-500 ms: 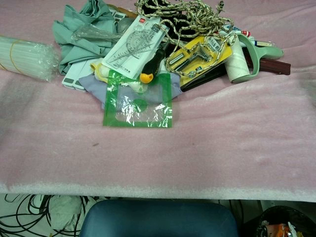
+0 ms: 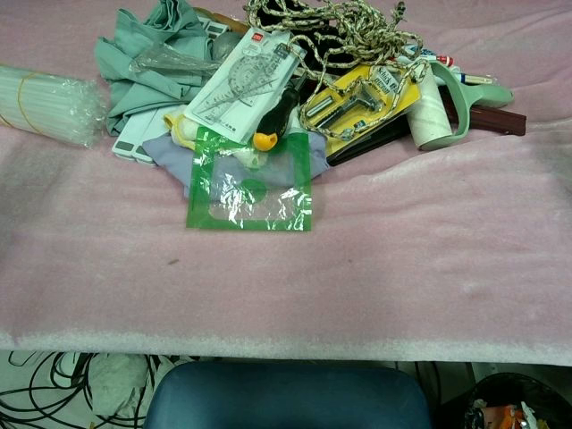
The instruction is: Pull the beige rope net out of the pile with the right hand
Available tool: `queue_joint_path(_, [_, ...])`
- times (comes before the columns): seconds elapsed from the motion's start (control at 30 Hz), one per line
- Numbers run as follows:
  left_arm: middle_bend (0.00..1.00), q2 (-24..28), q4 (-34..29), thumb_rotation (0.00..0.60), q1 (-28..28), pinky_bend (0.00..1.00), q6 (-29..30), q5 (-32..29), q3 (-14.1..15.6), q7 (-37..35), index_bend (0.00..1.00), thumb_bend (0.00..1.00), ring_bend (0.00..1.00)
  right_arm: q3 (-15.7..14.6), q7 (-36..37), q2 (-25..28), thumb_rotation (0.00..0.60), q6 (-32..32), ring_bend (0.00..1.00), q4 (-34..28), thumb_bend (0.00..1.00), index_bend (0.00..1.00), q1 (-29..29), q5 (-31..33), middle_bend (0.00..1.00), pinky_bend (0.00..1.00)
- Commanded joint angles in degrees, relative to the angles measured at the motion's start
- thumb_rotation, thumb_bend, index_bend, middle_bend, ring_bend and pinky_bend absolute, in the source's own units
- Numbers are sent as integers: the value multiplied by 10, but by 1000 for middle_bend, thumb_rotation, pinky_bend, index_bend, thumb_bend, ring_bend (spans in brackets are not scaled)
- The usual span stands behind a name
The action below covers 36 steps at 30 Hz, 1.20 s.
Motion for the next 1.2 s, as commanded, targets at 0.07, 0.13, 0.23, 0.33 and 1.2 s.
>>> queue_joint_path(0.07, [0, 0, -2, 600, 0, 0, -1, -2, -1, -2, 0, 0, 0, 1, -19, 11, 600, -17, 0, -35, 93, 0, 5, 7, 0, 221])
queue_joint_path(0.13, [0, -1, 0, 600, 0, 0, 0, -4, -2, -2, 0, 0, 0, 8, -22, 19, 600, -29, 0, -69, 94, 0, 13, 15, 0, 221])
queue_joint_path(0.23, [0, -2, 2, 600, -2, 0, -5, -8, -3, -6, 0, 0, 0, 22, -31, 26, 600, -56, 2, -114, 94, 0, 32, 30, 6, 221])
queue_joint_path(0.33, [0, 0, 1, 600, -5, 0, -12, -11, -4, -10, 0, 0, 0, 55, -62, 19, 600, -113, 29, -168, 94, 0, 80, 66, 62, 221])
queue_joint_path(1.2, [0, 16, -15, 600, -16, 0, -49, -41, -9, -47, 0, 0, 0, 182, -260, -248, 600, -312, 89, 53, 111, 140, 414, 295, 147, 221])
